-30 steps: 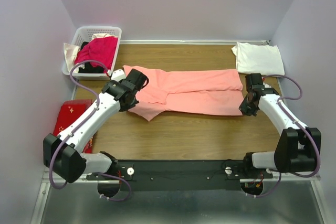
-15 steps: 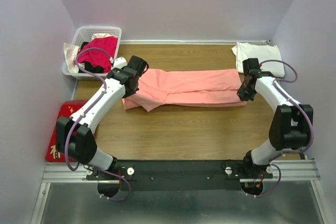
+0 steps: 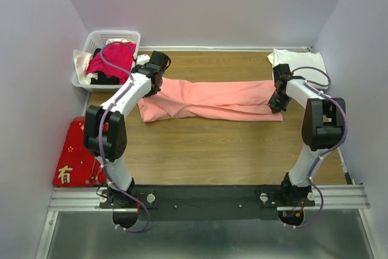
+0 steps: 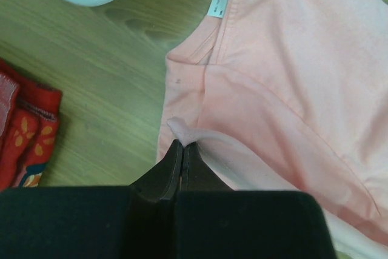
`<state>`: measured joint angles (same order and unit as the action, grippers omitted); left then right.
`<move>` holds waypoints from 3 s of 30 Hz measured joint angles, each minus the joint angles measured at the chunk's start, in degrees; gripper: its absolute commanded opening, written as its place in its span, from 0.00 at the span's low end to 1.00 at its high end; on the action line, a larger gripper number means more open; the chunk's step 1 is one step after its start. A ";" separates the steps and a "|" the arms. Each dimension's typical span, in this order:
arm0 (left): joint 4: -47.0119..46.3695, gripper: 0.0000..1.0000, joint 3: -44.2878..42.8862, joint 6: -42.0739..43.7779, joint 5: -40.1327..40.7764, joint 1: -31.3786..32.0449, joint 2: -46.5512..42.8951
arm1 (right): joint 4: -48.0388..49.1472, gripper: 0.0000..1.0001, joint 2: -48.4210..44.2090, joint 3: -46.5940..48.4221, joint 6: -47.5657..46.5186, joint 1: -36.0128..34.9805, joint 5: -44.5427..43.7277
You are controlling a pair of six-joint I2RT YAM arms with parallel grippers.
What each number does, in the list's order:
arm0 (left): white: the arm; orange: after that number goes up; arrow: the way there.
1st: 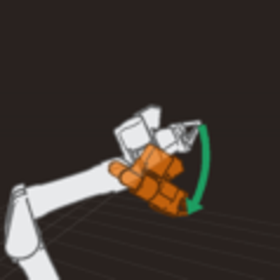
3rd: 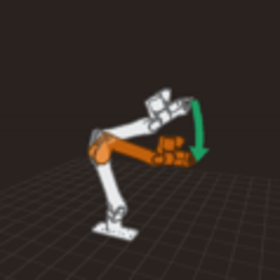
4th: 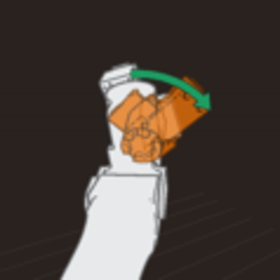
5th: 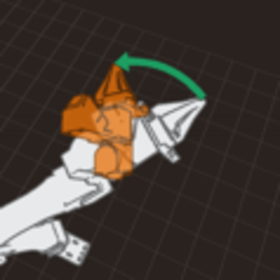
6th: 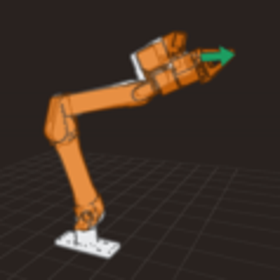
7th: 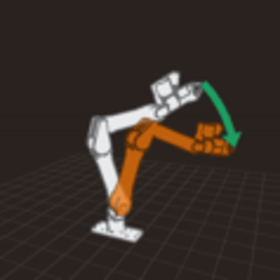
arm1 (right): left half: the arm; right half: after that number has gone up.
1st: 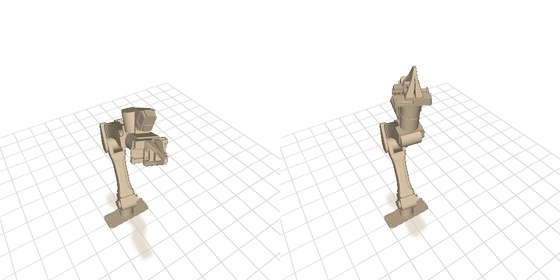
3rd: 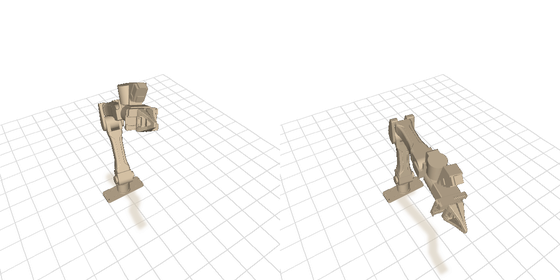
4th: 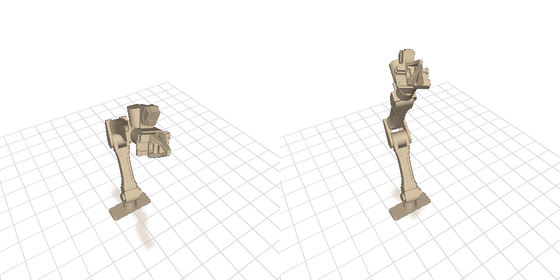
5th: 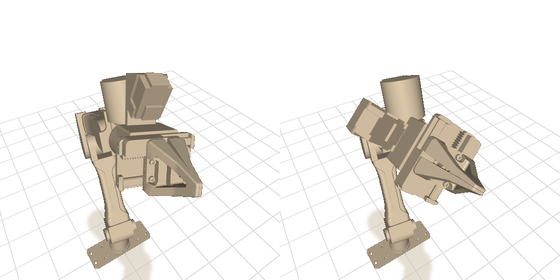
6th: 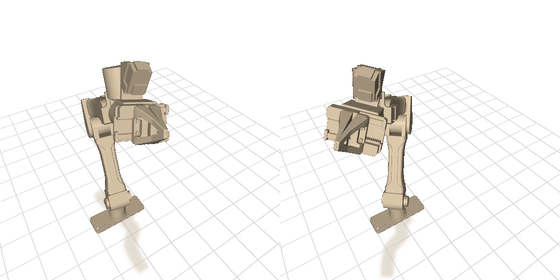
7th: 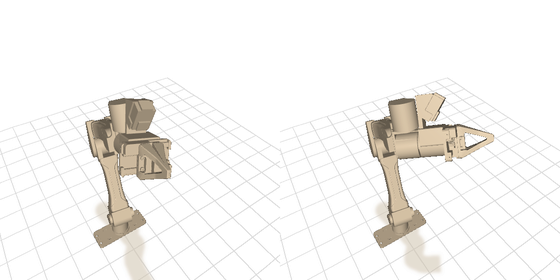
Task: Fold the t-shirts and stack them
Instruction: Fold the tshirt
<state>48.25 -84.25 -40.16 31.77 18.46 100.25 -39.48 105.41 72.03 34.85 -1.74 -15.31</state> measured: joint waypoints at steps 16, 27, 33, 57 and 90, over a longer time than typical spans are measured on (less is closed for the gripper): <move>-3.08 0.00 -5.27 5.27 0.85 -1.46 11.15 | 0.83 0.01 5.84 9.55 -0.37 0.11 0.04; -4.24 0.00 -11.45 7.26 1.27 -1.95 18.01 | 0.68 0.52 10.54 15.78 -2.86 0.20 0.28; -6.25 0.17 -13.57 8.68 1.79 -1.95 20.20 | 1.16 0.53 10.21 20.15 -3.91 0.33 0.13; -12.07 0.53 -4.85 10.80 -8.79 3.10 8.90 | 1.27 0.52 2.86 14.60 -4.90 0.33 3.34; -9.29 0.24 -0.26 4.87 -14.36 8.50 11.82 | 1.29 0.51 2.14 11.96 -4.83 0.33 4.31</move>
<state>38.96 -84.51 -35.29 17.41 26.96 112.07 -38.20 107.55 83.99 30.02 -1.41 -11.00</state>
